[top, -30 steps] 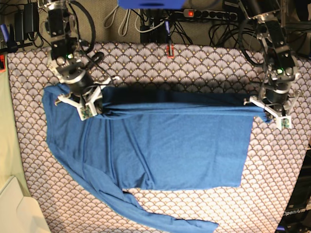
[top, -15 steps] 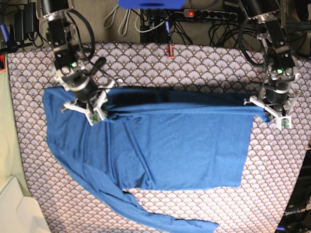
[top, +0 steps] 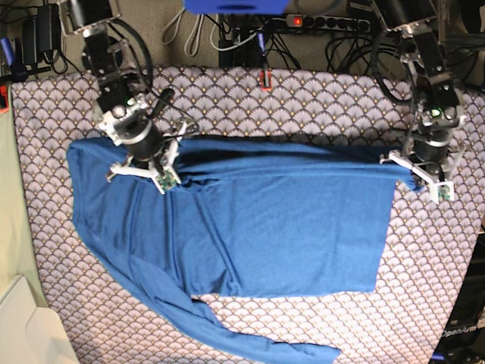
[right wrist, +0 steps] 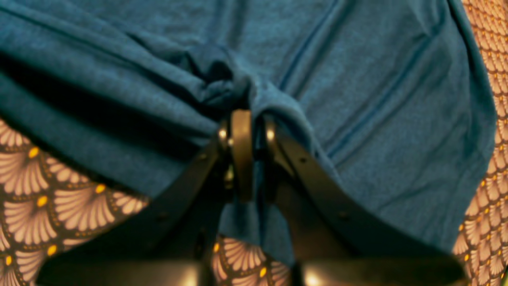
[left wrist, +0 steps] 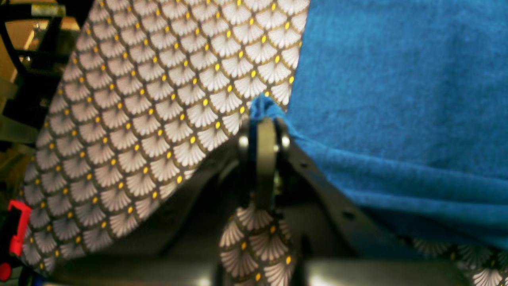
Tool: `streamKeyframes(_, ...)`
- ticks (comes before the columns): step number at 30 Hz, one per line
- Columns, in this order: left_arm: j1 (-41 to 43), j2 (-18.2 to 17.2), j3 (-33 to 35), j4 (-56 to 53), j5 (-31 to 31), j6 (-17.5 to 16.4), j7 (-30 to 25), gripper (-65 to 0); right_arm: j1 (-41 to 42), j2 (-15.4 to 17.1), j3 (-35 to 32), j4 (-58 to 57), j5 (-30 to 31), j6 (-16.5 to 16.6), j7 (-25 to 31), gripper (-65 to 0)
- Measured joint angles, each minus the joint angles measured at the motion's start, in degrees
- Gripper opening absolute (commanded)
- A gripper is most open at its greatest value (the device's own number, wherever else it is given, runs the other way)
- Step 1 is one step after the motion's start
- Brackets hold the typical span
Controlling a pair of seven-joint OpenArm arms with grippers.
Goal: Fold the T-shirt properly
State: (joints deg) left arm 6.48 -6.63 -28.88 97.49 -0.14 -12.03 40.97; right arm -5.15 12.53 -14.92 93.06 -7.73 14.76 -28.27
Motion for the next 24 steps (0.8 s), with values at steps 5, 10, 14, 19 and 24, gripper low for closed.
streamKeyframes(5,-0.6,0.0,0.0,-2.1,-0.1,0.0,-0.4,-64.6,0.0,0.0,0.5,0.0,0.0,0.0,0.0,-65.0)
streamKeyframes(10,-1.7,0.0,0.0,-2.9,0.1,0.0,-0.5,-64.6,0.8,0.0,0.8,0.0,0.0,0.0,0.3,-65.0)
streamKeyframes(14,-2.8,0.0,0.0,-3.2,0.1,0.0,-0.1,-64.6,0.5,-1.2,3.1,0.0,0.0,0.0,0.2,-65.0)
streamKeyframes(19,-4.3,0.0,0.0,-3.3,0.0,0.0,-0.5,-64.6,0.5,-2.0,3.6,0.0,0.0,0.0,0.2,-65.0)
streamKeyframes(24,-5.0,0.0,0.0,-3.3,0.0,0.0,-0.4,-64.5,0.5,-2.1,3.6,0.0,0.0,0.0,0.0,-65.0)
